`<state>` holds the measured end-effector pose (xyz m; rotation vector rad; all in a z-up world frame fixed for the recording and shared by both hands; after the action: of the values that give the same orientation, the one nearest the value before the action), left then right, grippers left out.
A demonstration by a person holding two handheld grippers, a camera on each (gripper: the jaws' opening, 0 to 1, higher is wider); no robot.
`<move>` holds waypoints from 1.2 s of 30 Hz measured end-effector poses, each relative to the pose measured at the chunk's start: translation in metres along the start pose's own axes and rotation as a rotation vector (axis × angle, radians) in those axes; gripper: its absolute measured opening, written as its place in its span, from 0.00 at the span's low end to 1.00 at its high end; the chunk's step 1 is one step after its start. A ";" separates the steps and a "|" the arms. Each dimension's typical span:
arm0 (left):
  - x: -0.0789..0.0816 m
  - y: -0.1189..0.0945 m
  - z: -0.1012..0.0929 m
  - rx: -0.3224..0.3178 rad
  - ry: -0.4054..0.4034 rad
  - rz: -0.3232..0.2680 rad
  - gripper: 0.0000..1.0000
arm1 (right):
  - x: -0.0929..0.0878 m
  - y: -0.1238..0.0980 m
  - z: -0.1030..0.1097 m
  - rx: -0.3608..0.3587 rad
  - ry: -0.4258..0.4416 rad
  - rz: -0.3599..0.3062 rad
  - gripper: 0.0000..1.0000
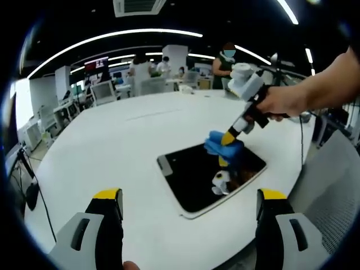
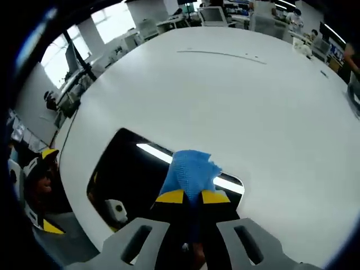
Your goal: Wipe the mirror surface with the cleaning cloth until all visible marks leave the cleaned area.
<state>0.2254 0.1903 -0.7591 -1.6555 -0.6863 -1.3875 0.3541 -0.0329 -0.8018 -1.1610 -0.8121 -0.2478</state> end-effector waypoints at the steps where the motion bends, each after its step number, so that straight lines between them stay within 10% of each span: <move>1: -0.001 0.000 0.001 0.001 -0.001 0.001 0.99 | -0.002 -0.002 0.002 -0.002 -0.003 0.001 0.04; 36: 0.002 -0.001 0.002 0.003 0.023 -0.014 0.99 | -0.042 -0.033 0.029 0.017 -0.021 -0.004 0.04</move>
<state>0.2261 0.1920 -0.7565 -1.6331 -0.6875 -1.4123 0.2935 -0.0304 -0.8018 -1.1476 -0.8335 -0.2326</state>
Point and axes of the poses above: the point that each gripper's makers call its tool centre point, and the gripper's own axes: y roughly forward along the fingers, z roughly to its left, x roughly out of its top, the point moved 6 cm from there along -y, roughly backward along the fingers, and after that the axes turned 15 degrees about -z, right-handed, at the moved point
